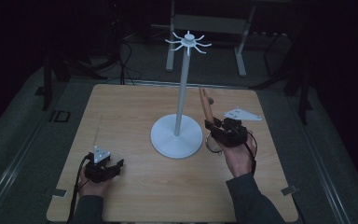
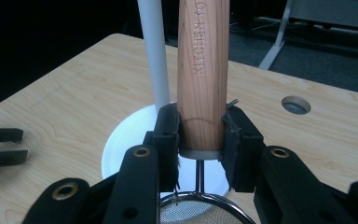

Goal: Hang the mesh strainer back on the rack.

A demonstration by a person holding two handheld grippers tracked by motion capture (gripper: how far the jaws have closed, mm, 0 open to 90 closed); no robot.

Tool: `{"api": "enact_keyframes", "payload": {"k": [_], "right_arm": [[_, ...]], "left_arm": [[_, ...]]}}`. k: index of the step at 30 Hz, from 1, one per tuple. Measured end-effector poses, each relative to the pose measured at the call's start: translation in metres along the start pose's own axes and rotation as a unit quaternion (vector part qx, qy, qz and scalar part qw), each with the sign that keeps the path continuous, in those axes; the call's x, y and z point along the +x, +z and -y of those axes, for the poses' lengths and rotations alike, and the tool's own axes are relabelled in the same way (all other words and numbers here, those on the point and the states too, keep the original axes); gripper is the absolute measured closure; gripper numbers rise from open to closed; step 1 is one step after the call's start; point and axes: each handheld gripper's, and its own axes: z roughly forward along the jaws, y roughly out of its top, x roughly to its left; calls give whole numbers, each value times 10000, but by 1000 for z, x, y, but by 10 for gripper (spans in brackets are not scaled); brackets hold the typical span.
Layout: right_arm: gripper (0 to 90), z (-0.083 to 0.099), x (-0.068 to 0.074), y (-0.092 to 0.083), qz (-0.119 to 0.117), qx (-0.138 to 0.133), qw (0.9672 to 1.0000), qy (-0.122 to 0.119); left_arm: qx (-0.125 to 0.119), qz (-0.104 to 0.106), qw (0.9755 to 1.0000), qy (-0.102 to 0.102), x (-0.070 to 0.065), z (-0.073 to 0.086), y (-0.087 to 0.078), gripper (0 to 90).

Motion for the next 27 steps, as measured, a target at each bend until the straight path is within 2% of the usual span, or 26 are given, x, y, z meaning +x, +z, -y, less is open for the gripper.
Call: {"api": "enact_keyframes", "payload": {"k": [27], "right_arm": [[695,-16,8,-6,-69,-300,9995,-101]], "left_arm": [[6,-1,10000,7,0,0,0,392]]}}
